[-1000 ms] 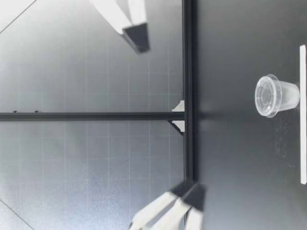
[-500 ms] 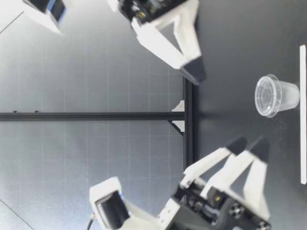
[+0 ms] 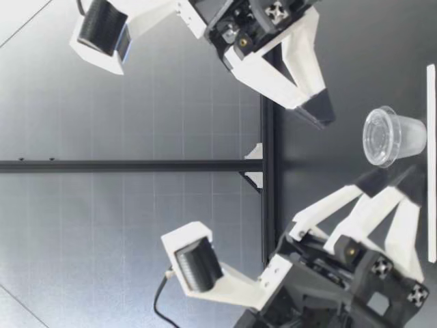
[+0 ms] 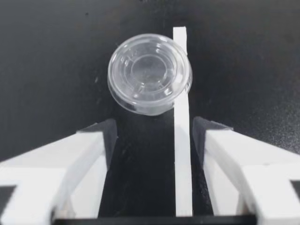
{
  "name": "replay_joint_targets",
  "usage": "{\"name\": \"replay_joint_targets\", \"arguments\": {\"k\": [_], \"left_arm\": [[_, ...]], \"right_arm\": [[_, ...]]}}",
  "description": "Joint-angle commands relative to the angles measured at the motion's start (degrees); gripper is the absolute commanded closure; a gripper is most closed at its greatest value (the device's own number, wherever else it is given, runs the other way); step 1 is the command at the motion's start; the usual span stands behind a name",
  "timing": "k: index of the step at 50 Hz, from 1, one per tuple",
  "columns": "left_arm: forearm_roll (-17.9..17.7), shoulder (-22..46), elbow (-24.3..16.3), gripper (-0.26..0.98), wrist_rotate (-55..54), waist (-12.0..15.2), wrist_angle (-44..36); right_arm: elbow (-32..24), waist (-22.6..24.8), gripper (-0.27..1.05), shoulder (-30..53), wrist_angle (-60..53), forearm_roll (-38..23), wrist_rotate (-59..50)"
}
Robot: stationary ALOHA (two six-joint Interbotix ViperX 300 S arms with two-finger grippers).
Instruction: Pick up the plastic cup and open its lid.
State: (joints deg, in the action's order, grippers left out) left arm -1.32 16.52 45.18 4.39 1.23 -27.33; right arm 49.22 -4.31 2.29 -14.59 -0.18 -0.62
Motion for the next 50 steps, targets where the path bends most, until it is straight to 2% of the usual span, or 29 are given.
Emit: {"name": "replay_joint_targets", "arguments": {"k": [1,15,50], "left_arm": [[0.0,-0.3,-1.6,0.17,0.1,0.2,-0.8],[0.0,1.3,-3.5,0.17,0.1,0.2,-0.9],[0.0,2.3,-4.9,0.18,0.1,0.2,-0.4]], "right_arm": [[-1.1,0.0,0.99,-0.2,-0.3,0.0,-0.1],[-2.0,0.4,0.99,2.4,0.1,0.0,-0.1],[-1.6,0.4,0.99,5.0,4.1,0.0,-1.3]]}}
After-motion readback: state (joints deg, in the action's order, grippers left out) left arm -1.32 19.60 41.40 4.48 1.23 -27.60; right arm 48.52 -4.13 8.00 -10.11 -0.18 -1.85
